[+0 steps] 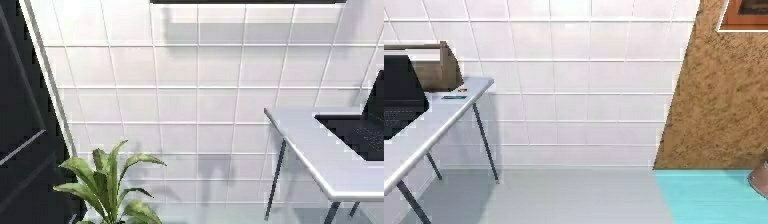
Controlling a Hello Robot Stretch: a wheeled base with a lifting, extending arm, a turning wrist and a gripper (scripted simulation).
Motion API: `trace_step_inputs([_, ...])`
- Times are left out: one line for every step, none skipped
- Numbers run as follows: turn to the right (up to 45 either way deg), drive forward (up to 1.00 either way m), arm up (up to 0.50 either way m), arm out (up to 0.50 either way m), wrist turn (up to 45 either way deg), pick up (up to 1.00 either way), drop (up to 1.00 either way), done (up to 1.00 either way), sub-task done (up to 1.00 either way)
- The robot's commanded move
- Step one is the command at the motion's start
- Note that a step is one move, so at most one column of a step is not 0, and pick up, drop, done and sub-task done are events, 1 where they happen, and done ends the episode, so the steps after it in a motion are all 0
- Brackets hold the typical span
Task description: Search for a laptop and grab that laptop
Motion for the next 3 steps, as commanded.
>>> trace_step_inputs([45.0, 0.00, 0.00, 0.00, 0.0, 0.00, 0.00, 0.00, 0.00])
trace_step_inputs([27.0, 0.00, 0.00, 0.00, 0.0, 0.00, 0.00, 0.00, 0.00])
trace_step_inputs([0.0, 1.00, 0.00, 0.00, 0.0, 0.00, 0.00, 0.00, 0.00])
